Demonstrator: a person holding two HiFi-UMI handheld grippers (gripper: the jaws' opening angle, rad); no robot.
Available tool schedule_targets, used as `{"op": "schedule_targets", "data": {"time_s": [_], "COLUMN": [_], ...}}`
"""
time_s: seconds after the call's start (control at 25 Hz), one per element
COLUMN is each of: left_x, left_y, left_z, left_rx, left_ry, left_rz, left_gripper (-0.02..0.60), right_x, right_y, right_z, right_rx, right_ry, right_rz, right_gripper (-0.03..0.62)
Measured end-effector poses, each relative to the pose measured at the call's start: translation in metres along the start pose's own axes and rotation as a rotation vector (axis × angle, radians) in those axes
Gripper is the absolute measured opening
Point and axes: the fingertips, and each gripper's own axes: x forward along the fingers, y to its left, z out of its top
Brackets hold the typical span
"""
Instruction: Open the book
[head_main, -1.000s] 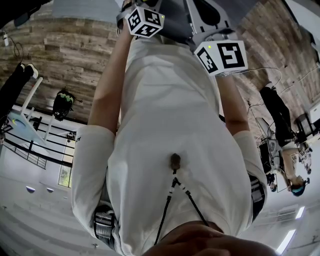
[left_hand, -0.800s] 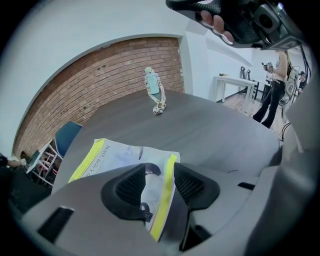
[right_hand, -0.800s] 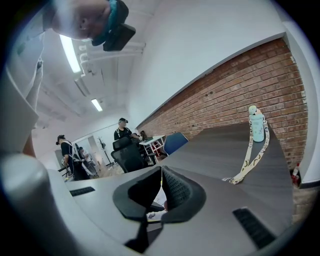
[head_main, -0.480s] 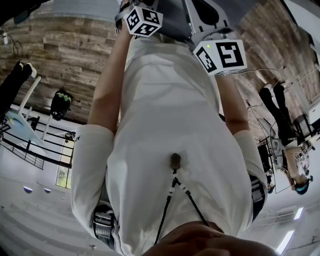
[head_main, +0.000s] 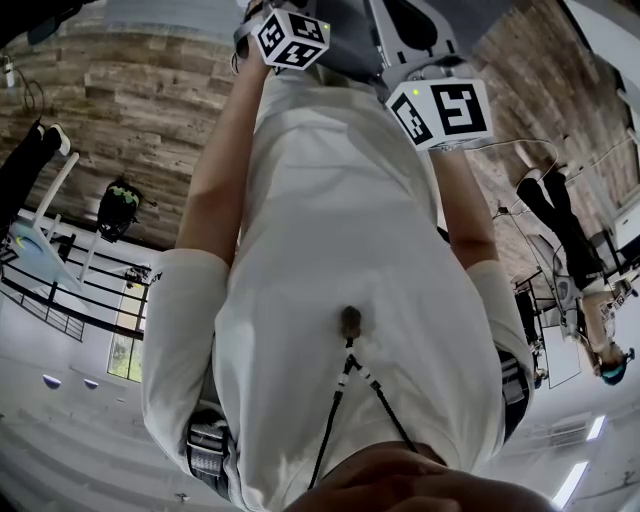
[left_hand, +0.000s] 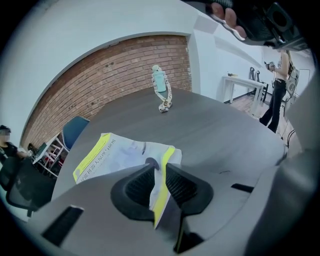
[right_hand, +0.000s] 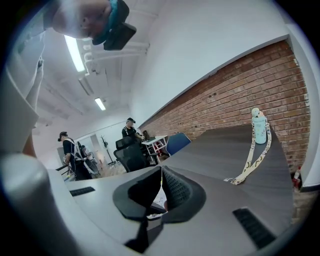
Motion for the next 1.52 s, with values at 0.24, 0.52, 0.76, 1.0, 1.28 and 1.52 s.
{"op": "schedule_targets", "data": {"time_s": [0.24, 0.52, 0.76, 1.0, 1.28, 1.52], "left_x": [-0.002, -0.005, -0.007, -0.01, -0.029, -0.042], "left_y": [0.008, 0.012, 0.015, 0.019, 0.024, 0.035], "left_z": [-0.002, 0.001, -0.001, -0.003, -0.001, -0.004], "left_rx": [-0.053, -0.087, -0.119, -0.172, -0.193, -0.263], "left_ry": [0.009, -0.009, -0.018, -0.039, -0.077, -0.114], "left_rz": [0.041, 0.073, 0.052, 0.029, 0.033, 0.039], "left_gripper": [0.078, 0.043, 0.029, 0.023, 0.023, 0.023], "right_x": [0.004, 0.01, 0.015, 0.018, 0.014, 0.019], "right_y": [0.004, 0.009, 0.017, 0.023, 0.039, 0.05], "right_z": [-0.001, -0.002, 0.0, -0.003, -0.001, 0.001], "right_rx": [-0.005, -0.017, -0.025, -0.03, -0.041, -0.055], "right_ry": [0.003, 0.015, 0.014, 0.02, 0.022, 0.019], "right_rz": [0.008, 0.028, 0.033, 0.029, 0.039, 0.055], "right_gripper": [0.037, 0.037, 0.037, 0.037, 0.037, 0.037]}}
